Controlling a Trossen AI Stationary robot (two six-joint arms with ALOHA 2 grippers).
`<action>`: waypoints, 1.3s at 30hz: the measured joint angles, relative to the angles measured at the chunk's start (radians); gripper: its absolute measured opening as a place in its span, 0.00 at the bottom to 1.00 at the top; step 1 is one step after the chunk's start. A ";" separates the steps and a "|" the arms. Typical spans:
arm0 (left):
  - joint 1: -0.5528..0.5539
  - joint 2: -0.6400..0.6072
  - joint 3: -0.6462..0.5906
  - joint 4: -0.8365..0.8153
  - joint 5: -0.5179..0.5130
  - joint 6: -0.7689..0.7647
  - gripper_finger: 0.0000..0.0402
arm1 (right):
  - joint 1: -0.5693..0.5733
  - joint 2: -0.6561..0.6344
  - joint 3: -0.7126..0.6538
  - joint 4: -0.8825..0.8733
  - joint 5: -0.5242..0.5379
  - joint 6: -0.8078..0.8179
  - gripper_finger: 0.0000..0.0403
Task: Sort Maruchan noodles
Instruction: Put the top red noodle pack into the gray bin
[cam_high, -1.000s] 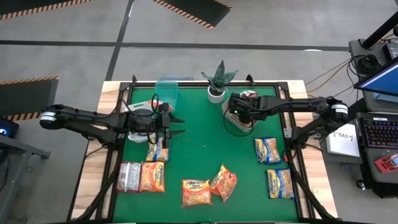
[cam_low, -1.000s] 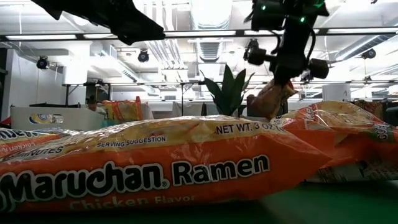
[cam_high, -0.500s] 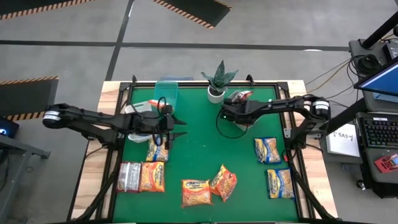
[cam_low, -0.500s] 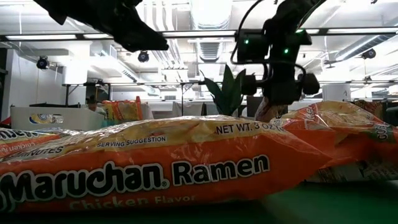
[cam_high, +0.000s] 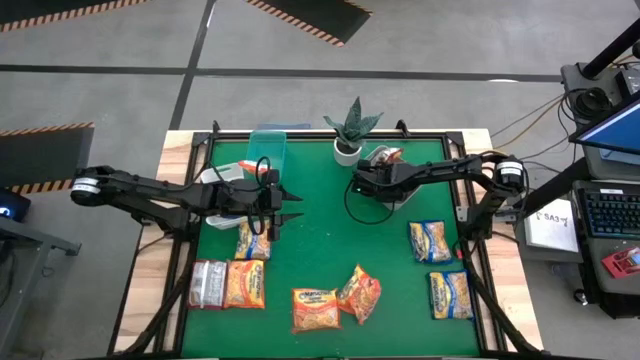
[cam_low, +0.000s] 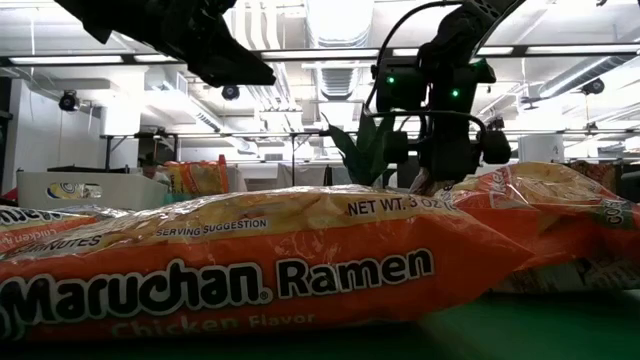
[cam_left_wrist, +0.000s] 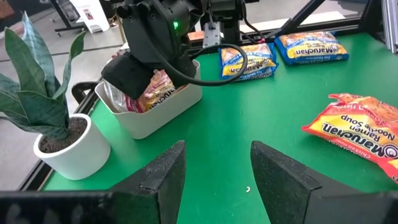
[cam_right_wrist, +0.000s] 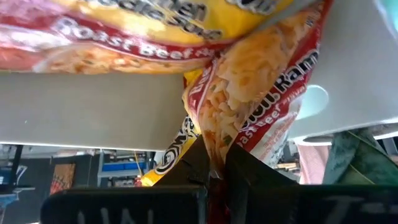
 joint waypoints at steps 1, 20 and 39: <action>0.000 0.000 0.000 0.003 0.000 0.000 0.41 | 0.000 -0.003 0.001 0.002 0.000 0.000 0.03; 0.000 0.001 0.000 0.002 0.000 -0.003 0.41 | 0.000 -0.006 0.085 0.017 -0.013 0.006 0.03; 0.000 0.001 0.000 -0.001 0.001 0.000 0.41 | -0.002 -0.005 0.083 0.018 -0.114 0.062 0.19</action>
